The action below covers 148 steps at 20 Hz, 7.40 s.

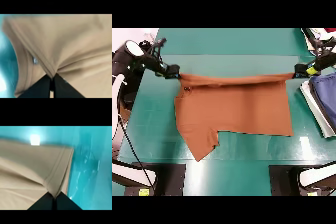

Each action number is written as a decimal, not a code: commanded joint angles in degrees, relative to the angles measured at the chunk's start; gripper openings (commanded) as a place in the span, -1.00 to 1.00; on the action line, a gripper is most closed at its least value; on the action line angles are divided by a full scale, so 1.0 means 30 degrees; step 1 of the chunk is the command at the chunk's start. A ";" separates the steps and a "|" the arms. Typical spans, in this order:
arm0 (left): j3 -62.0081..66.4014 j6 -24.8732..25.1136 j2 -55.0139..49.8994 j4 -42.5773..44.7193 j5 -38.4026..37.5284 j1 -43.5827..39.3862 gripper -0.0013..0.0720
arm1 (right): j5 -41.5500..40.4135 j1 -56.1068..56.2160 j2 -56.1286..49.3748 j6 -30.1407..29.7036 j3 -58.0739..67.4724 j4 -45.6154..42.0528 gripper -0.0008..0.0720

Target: Fold the shirts.

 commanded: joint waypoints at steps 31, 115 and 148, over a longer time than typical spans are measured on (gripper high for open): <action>-2.2469 0.0124 1.2968 -0.6382 0.3359 0.1457 -0.87 | -0.1545 -0.1727 1.0907 -0.0153 -1.2794 0.1574 0.22; -0.0641 -0.1654 -0.3665 -0.6156 0.6637 -1.1191 -0.90 | 0.1435 -0.1858 0.5187 -0.4182 -0.4911 1.2160 -0.94; -0.0459 -0.1086 0.6870 -0.0867 0.0991 0.1486 -0.89 | -0.3031 1.4003 0.0437 -0.3636 -0.0350 1.0571 0.20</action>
